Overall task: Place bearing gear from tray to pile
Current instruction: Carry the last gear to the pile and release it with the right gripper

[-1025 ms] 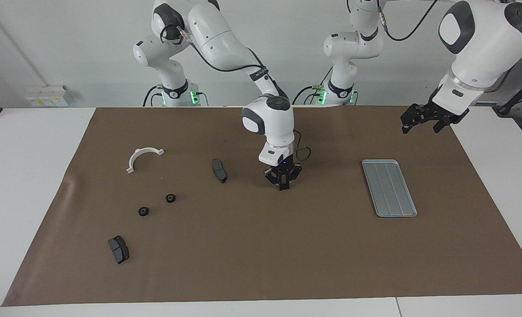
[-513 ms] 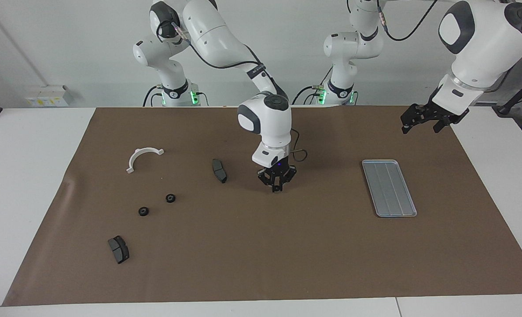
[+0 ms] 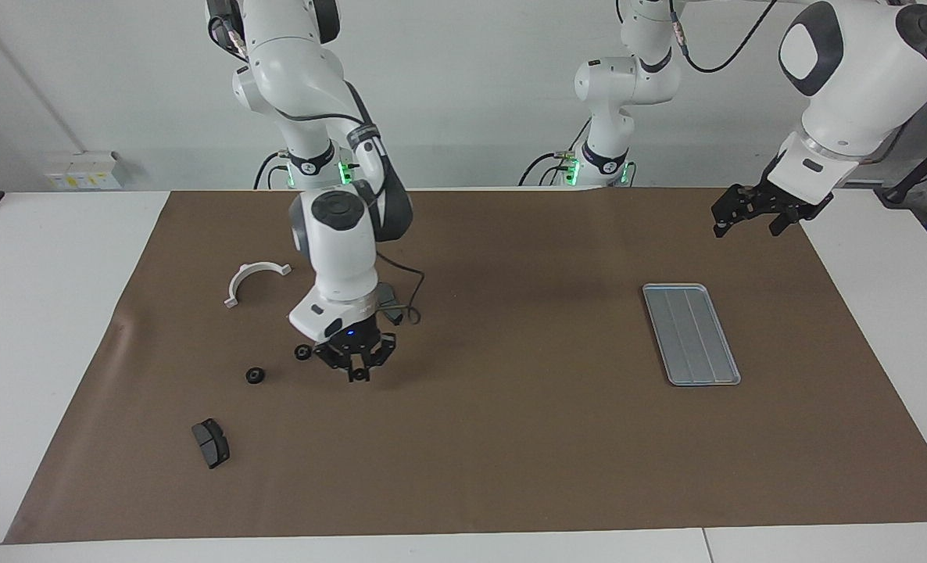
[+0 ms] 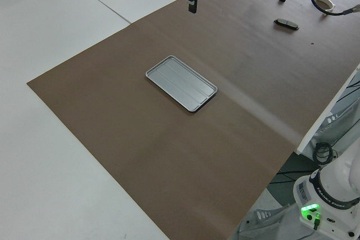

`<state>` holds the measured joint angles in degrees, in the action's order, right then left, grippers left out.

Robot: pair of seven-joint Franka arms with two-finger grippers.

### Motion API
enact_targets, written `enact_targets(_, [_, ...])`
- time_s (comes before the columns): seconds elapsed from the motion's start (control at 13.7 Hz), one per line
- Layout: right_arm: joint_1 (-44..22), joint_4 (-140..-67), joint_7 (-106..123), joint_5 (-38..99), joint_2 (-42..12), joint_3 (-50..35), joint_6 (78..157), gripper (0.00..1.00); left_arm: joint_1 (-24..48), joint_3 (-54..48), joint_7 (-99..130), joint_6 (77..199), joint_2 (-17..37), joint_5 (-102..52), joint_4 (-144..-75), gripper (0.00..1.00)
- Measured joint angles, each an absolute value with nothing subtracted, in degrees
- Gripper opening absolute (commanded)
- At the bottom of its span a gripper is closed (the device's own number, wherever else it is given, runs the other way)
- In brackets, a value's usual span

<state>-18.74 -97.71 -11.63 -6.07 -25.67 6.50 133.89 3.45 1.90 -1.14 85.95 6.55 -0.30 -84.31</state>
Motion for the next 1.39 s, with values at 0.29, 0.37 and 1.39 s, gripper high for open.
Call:
enact_targets(0.29, [-9.62,-100.37,2.93,-0.45,-27.15,6.27,134.14,0.00,3.45,1.90,-1.14,85.95,6.55,-0.30,-84.31,1.00])
enact_targets(0.37, [-9.00,-100.78,4.24,-0.09,-27.43,6.24,134.17,0.00,3.45,1.90,-1.14,85.95,6.55,-0.30,-84.31,1.00])
enact_targets(1.39, [-9.68,-100.16,4.71,4.77,-29.72,5.31,142.82,1.00,3.45,1.90,-1.14,85.95,6.55,-0.30,-84.31,1.00])
